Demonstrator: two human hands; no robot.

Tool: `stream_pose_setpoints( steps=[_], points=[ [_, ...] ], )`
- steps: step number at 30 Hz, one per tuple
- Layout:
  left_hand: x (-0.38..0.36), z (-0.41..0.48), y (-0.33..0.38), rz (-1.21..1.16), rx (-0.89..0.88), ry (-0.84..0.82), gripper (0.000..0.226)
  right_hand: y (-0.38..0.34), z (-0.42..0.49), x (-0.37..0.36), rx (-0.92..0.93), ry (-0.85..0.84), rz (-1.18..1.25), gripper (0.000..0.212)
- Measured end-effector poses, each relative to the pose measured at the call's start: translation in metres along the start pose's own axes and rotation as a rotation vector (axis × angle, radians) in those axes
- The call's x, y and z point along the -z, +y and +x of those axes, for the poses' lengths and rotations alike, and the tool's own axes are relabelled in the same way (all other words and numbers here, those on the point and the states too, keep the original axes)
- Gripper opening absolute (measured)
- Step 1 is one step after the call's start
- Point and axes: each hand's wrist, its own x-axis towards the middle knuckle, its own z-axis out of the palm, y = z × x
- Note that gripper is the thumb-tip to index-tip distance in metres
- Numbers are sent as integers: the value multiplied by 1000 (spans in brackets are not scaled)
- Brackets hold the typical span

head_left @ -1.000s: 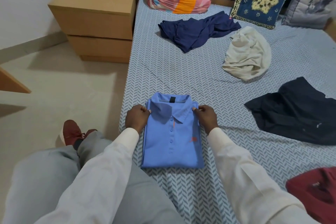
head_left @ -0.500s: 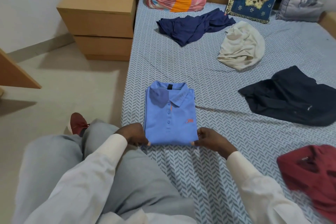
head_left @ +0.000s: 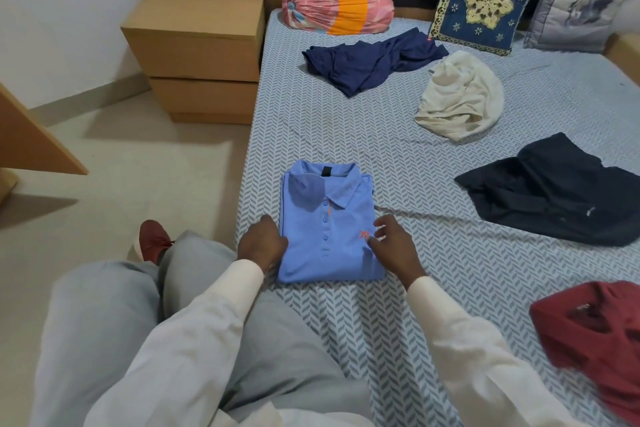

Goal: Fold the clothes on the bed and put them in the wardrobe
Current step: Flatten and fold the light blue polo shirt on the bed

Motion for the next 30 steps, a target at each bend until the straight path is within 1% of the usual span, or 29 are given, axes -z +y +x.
stream_pose_setpoints(
  steps=[1,3,4,6,7,8,10,12,13,14,16,18,20,23,27,29,30],
  points=[
    [-1,4,4,-37,-9,38,30,-4,4,-4,-23,28,46,29],
    [-3,13,11,-93,-29,65,15,-6,17,-10,-86,54,108,23],
    [-3,19,12,-118,-34,63,12,-11,21,-10,-111,66,136,20],
    [-4,27,12,-191,-16,38,22,-17,25,-7,-136,71,214,8],
    [-5,32,11,-251,8,16,28,-19,28,-6,-154,46,277,8],
    [-5,36,10,-340,39,-16,32,-19,32,-5,-168,19,330,14],
    [-5,43,8,-602,136,-98,29,-17,41,-5,-216,-46,429,23],
    [-3,48,11,-834,226,-161,23,-16,51,-5,-319,-96,522,18],
    [0,49,13,-885,252,-186,24,-16,54,-5,-382,-126,559,17],
    [2,49,15,-904,263,-202,27,-13,57,-5,-433,-143,582,20],
    [5,52,16,-900,242,-243,29,-11,61,-2,-468,-229,599,22],
    [8,56,14,-881,223,-246,19,-10,63,1,-471,-294,595,18],
    [7,58,10,-860,220,-235,13,-9,66,1,-469,-303,612,16],
    [1,62,9,-860,189,-189,15,-8,70,-2,-442,-257,636,14],
    [0,67,1,-879,184,-34,22,5,75,-6,-437,-124,724,16],
    [-1,69,-5,-782,183,24,22,7,73,-5,-429,-110,723,14],
    [-2,70,-7,-716,185,35,22,7,74,-4,-424,-101,706,16]
  ],
)
